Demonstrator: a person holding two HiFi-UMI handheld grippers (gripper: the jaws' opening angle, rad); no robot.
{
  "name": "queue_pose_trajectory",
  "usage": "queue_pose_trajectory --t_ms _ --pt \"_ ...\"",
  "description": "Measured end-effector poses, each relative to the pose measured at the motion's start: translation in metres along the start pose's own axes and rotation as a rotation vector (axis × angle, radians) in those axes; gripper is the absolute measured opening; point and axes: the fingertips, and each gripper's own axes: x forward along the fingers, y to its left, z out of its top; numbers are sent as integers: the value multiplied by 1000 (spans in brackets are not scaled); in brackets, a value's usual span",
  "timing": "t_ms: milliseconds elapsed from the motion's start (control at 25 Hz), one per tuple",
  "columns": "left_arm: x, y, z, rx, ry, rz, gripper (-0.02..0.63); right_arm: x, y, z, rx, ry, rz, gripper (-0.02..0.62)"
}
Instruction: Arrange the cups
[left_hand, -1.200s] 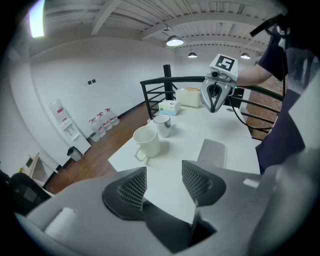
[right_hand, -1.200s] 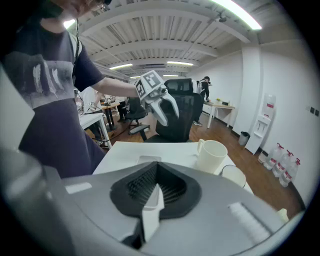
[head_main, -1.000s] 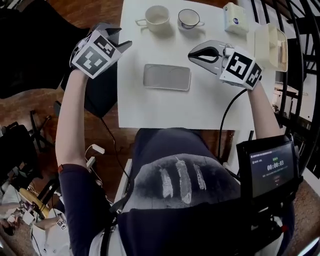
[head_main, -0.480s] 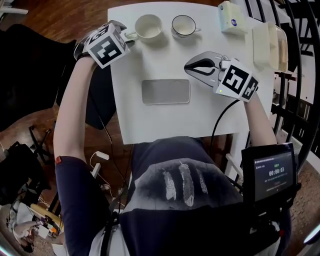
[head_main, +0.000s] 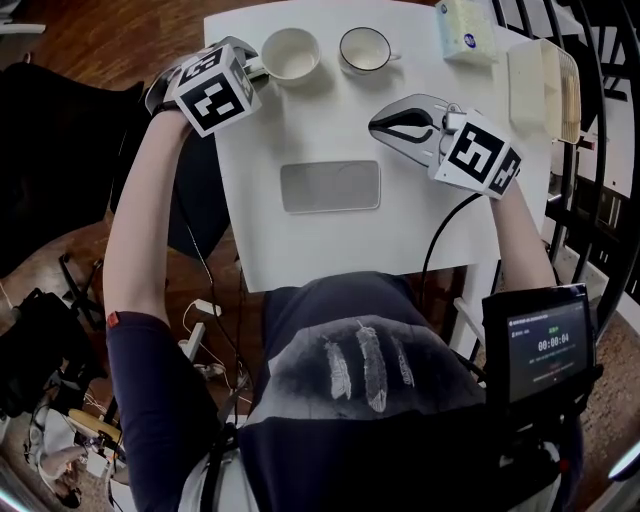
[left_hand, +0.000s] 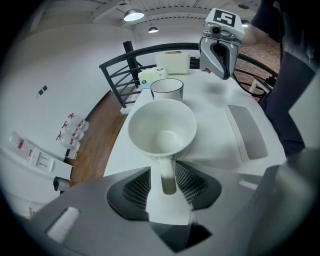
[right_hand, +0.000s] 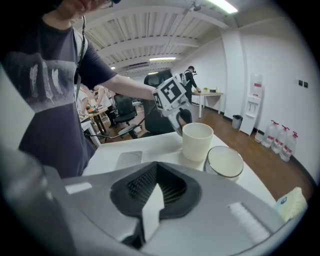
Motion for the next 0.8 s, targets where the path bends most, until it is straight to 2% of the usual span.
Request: queue_pose_trajectory --t_ms 80,240,800 --pt "-2 -2 0 7 5 -7 134 1 0 1 -7 3 4 5" --pt "-2 -6 -2 23 15 -21 51 4 -2 6 -21 4 13 5" --pt "-5 -11 0 9 -4 -38 51 6 2 3 -19 11 22 5"
